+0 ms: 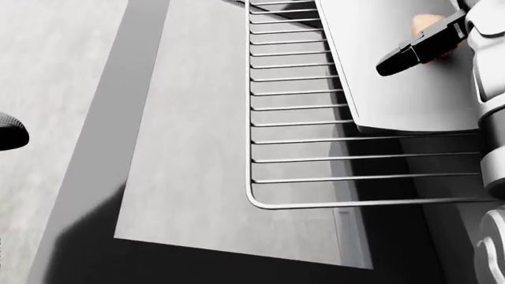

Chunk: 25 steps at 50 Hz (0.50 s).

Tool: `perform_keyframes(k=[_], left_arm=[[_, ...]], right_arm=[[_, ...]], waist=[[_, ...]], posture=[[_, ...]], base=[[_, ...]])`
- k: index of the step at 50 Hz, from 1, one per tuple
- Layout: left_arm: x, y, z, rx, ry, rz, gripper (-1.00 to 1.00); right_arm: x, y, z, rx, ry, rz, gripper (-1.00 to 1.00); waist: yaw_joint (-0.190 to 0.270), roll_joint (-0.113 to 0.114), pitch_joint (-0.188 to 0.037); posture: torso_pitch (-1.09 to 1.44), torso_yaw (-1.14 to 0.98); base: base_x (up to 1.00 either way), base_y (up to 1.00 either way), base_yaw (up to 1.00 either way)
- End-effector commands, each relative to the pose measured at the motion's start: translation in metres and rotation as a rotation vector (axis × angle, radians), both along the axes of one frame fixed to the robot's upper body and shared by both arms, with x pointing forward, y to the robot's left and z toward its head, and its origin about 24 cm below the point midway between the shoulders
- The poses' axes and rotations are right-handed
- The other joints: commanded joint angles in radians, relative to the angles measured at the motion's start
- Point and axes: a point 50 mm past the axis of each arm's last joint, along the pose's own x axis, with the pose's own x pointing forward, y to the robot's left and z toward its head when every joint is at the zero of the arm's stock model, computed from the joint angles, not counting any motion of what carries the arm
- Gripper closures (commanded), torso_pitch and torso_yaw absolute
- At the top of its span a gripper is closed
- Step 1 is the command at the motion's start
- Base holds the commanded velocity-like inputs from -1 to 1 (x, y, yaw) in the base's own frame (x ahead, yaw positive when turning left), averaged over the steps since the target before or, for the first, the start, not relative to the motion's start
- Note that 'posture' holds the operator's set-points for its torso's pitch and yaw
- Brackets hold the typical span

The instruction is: Pick the sweet potato from the oven and place it on the plate on the counter.

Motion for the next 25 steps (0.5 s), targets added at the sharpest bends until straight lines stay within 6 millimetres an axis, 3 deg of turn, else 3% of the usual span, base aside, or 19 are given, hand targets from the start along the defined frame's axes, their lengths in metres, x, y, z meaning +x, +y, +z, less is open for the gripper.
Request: perform_keyframes(k=[1,14,16,20,25], left_arm=[[-0.005,0.002,0.011,-0.007,-0.068,0.016,-1.00],[-0.003,0.002,0.014,-0.006,-0.072,0.014,-1.00],[-0.004,0.003,0.014,-0.006,-0.072,0.017,-1.00],[-0.005,0.003,0.014,-0.002,-0.068,0.018,-1.00],[-0.006,0.004,0.012,-0.001,-0.067,0.019,-1.00]], right_arm=[[-0.003,0.002,0.029,-0.029,-0.106,0.012,-1.00],[-0.005,-0.007,0.021,-0.035,-0.060,-0.012,-1.00],[-0.006,-0.007,0.022,-0.033,-0.059,-0.014,-0.86],[-0.005,-0.007,0.022,-0.032,-0.065,-0.010,-0.76],[-0.005,-0.007,0.019,-0.035,-0.065,-0.013,-0.37]], waist=[[0.000,-0.002,-0.032],[-0.001,-0.004,0.009],[-0.002,-0.003,0.015],[-0.004,-0.002,0.027],[-0.005,-0.004,0.031]], posture=[[0.29,0.00],[0.38,0.00],[0.39,0.00],[0.39,0.00],[0.39,0.00]], base=[[0.00,0.00,0.00],[0.00,0.00,0.00],[0.00,0.00,0.00],[0.00,0.00,0.00],[0.00,0.00,0.00]])
